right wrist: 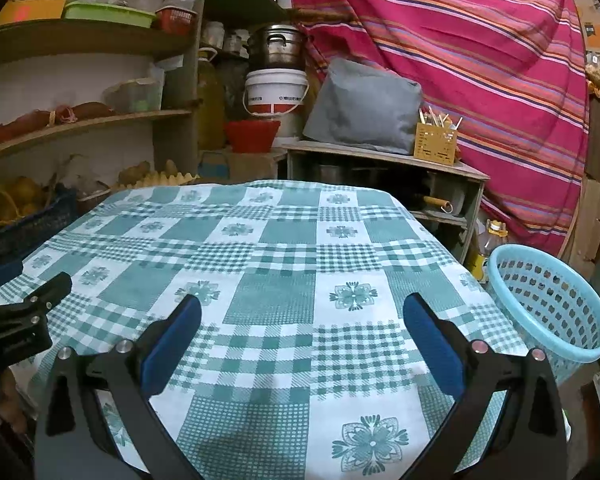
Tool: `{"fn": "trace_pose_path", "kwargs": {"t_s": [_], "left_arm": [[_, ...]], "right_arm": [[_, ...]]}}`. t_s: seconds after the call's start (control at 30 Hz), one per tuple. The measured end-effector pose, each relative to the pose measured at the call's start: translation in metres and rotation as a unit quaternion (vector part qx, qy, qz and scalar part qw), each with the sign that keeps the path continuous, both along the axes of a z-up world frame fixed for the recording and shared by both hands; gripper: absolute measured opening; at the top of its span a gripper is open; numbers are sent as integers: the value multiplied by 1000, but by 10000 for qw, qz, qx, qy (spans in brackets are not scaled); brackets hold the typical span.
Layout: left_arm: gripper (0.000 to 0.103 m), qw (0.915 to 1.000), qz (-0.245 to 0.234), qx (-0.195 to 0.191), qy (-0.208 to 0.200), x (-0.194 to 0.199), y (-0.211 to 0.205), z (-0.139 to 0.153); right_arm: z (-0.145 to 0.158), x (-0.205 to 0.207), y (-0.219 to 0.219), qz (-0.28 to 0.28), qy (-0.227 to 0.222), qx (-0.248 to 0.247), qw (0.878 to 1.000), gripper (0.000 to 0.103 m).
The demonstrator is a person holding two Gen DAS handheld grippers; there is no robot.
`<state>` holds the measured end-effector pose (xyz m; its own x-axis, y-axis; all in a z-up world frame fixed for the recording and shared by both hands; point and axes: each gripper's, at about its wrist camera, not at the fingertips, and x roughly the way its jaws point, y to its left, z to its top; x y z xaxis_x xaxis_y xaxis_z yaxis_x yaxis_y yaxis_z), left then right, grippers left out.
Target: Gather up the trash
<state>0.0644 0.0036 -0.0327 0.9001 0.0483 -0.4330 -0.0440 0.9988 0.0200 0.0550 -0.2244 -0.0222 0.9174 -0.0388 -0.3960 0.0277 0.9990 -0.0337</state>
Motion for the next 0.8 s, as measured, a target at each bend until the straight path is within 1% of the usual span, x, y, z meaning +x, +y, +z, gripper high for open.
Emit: {"fn": "trace_pose_path", "kwargs": {"t_s": [0.37,0.57,0.8], "left_arm": [[98,9999,120,-21,-7,-1,8,2],[98,9998,135,92,-102,-4,5,3],[98,9995,116,278,-112,-5,-1,2]], "right_arm": [[-3,0,-3,-44,15,-2,10000,99],[-3,0,-3,-69,1,-9,10000,99],[-3,0,-5,-95,0,-11,10000,99]]}}
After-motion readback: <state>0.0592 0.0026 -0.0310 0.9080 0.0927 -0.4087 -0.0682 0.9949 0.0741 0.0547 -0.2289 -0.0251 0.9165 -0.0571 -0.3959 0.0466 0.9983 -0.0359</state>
